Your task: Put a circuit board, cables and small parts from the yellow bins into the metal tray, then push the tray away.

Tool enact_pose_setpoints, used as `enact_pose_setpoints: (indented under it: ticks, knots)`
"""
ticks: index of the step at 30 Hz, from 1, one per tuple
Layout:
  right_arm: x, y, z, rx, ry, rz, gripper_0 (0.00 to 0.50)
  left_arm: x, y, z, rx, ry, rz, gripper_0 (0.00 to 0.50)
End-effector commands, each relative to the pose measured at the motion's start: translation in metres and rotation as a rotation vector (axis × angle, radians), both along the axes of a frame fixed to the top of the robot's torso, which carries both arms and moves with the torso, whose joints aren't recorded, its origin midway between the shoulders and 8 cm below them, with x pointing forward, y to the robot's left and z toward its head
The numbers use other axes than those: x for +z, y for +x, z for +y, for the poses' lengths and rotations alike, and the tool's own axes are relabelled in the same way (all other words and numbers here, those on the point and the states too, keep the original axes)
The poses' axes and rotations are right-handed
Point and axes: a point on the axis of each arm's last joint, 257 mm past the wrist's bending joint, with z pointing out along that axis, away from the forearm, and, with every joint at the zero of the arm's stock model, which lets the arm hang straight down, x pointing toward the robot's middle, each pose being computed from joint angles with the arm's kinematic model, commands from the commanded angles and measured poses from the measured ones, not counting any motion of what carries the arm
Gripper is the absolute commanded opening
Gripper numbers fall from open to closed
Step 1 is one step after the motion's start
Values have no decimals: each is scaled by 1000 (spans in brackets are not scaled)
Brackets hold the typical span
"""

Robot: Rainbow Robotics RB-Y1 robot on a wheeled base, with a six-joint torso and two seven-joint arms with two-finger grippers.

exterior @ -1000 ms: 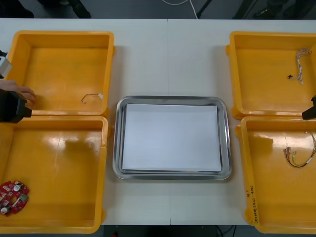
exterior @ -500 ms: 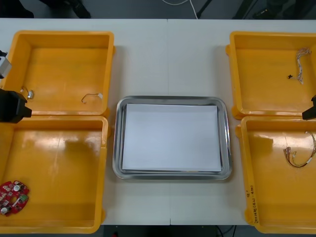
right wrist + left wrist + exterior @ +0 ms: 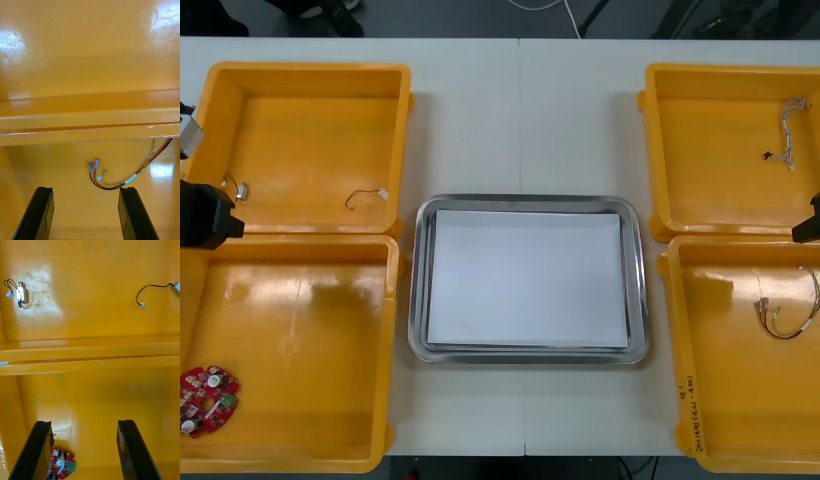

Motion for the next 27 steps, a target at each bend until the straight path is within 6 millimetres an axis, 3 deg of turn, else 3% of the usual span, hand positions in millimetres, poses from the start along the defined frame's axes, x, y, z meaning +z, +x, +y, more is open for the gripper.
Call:
enact_pose_setpoints:
  ticks: [1, 27]
  knots:
    - [0, -1, 5, 56, -24, -13, 500, 9, -5, 12, 65, 2, -16, 500]
    - [0, -1, 5, 56, -24, -13, 500, 9, -5, 12, 65, 2, -16, 500]
